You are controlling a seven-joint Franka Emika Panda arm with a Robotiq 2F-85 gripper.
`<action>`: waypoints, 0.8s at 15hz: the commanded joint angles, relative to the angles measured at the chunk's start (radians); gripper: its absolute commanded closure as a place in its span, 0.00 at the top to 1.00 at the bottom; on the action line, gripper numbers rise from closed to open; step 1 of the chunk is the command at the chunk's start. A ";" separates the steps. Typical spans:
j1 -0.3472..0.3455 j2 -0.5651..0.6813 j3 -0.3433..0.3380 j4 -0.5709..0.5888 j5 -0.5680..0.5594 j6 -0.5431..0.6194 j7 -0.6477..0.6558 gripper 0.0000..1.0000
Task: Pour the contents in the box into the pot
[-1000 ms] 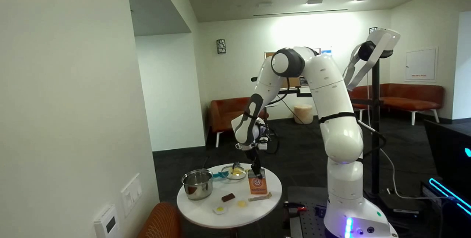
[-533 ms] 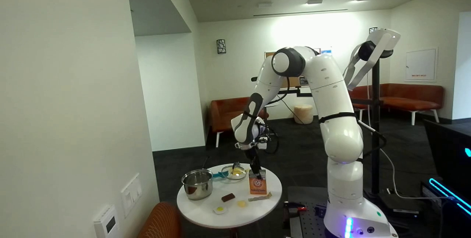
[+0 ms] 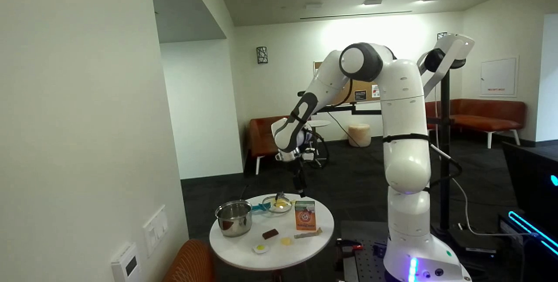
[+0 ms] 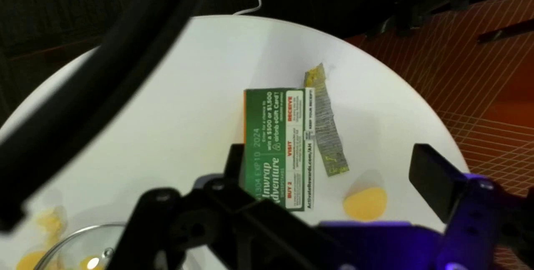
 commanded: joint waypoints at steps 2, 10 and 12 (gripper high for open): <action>0.038 -0.212 -0.002 -0.014 0.017 -0.208 0.061 1.00; 0.101 -0.364 -0.015 0.004 0.043 -0.340 0.105 1.00; 0.109 -0.381 -0.016 0.003 0.042 -0.343 0.107 1.00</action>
